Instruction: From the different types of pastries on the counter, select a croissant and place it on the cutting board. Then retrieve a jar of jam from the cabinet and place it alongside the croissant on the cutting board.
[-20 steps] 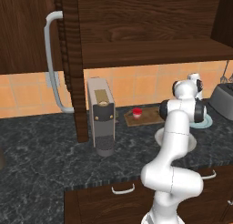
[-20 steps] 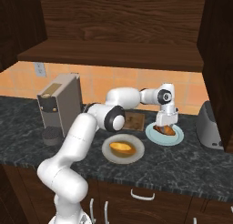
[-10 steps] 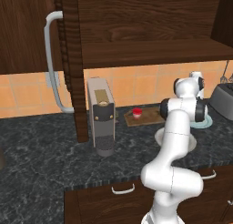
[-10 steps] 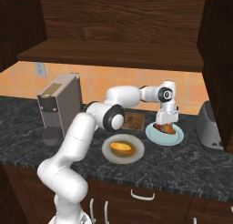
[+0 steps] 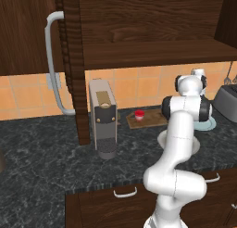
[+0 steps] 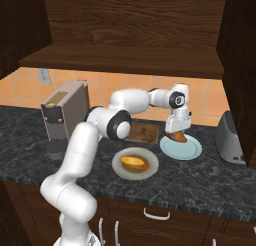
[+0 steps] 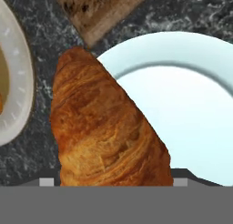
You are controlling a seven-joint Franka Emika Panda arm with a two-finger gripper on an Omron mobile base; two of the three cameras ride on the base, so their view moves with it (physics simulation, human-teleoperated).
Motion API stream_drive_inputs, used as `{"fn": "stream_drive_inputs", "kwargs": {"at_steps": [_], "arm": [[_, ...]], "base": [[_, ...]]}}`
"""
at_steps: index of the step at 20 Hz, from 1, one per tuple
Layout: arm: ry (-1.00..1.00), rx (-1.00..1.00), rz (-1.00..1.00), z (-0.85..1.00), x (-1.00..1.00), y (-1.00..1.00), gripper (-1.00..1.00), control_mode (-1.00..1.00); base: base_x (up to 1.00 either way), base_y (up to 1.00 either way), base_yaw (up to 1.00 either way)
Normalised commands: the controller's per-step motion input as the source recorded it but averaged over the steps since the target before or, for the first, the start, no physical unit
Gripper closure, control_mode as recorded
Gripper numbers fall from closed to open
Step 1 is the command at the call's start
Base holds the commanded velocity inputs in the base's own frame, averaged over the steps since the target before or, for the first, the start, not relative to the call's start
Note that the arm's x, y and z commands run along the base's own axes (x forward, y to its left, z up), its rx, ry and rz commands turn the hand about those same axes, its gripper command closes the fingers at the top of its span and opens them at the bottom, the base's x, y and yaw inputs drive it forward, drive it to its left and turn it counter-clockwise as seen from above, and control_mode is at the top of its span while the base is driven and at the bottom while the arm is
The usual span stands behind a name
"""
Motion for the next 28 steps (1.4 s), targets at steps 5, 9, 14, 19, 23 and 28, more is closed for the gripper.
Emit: {"fn": "stream_drive_inputs", "kwargs": {"at_steps": [5,9,14,19,23,28], "arm": [[-0.05,-0.08,0.00,0.10,0.00,0.42,1.00,-1.00],[-0.12,-0.11,0.00,0.00,0.00,0.42,1.00,-1.00],[-0.15,-0.09,-0.05,0.00,0.00,0.56,1.00,-1.00],[-0.02,-0.08,-0.05,0.01,0.00,0.62,1.00,-1.00],[0.01,-0.01,0.00,0.00,0.34,0.16,1.00,-1.00],[0.13,0.00,0.00,0.05,0.47,0.08,1.00,-1.00]], "base": [[0.00,0.00,0.00],[0.00,0.00,0.00],[0.00,0.00,0.00],[0.00,0.00,0.00],[0.00,0.00,0.00],[0.00,0.00,0.00]]}}
